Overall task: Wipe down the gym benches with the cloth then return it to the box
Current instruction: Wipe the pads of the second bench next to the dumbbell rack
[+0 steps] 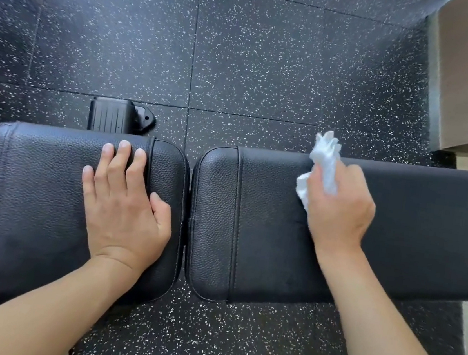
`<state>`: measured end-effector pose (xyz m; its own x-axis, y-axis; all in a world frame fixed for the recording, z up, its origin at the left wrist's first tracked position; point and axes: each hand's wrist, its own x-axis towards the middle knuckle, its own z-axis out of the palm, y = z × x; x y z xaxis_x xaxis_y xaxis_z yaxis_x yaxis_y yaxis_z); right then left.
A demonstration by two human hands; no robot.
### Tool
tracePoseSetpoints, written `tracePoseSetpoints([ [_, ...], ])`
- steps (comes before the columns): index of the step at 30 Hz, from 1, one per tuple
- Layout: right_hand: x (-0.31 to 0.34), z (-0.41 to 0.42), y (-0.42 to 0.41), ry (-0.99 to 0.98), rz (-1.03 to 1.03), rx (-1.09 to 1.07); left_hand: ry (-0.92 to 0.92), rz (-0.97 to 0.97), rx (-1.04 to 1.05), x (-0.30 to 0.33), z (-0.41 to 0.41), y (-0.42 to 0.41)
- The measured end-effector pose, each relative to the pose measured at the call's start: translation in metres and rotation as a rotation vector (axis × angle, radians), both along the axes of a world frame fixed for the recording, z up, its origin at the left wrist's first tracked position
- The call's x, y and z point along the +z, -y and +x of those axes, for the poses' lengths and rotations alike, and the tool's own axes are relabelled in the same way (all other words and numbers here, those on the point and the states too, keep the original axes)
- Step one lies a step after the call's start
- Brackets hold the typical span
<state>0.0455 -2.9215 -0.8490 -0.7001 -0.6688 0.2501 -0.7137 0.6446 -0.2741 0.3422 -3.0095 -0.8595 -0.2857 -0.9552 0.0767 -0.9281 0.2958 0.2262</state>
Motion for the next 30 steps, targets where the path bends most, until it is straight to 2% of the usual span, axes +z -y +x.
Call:
tracePoseSetpoints([
  [3, -0.003, 0.058, 0.021, -0.074, 0.100, 0.125, -0.007, 0.009, 0.005, 0.002, -0.002, -0.001],
  [7, -0.004, 0.121, 0.060, 0.016, -0.058, 0.311, -0.003, 0.003, 0.004, 0.000, -0.001, 0.001],
  [12, -0.004, 0.101, 0.040, 0.039, -0.097, 0.400, -0.016, -0.012, 0.011, -0.001, -0.002, 0.000],
  [14, -0.004, 0.070, 0.005, 0.007, -0.072, 0.352, -0.014, -0.012, 0.008, -0.001, -0.001, 0.000],
  [17, 0.000, 0.024, -0.053, 0.048, -0.019, 0.102, -0.021, 0.003, 0.010, 0.002, -0.002, -0.001],
  [19, 0.000, 0.024, -0.077, 0.088, 0.026, -0.060, -0.023, 0.022, 0.005, 0.004, -0.001, -0.002],
  [21, -0.004, 0.051, -0.070, 0.073, 0.108, -0.093, -0.024, 0.037, 0.005, 0.004, -0.002, -0.001],
  [23, -0.011, 0.103, -0.044, -0.016, 0.242, 0.024, -0.019, 0.055, 0.005, 0.006, -0.002, -0.001],
  [27, -0.010, 0.196, 0.004, -0.004, 0.032, 0.284, -0.029, 0.082, -0.004, 0.007, 0.001, 0.000],
  [30, -0.002, 0.196, 0.002, 0.021, -0.005, 0.397, -0.012, 0.096, -0.024, 0.009, 0.001, 0.001],
])
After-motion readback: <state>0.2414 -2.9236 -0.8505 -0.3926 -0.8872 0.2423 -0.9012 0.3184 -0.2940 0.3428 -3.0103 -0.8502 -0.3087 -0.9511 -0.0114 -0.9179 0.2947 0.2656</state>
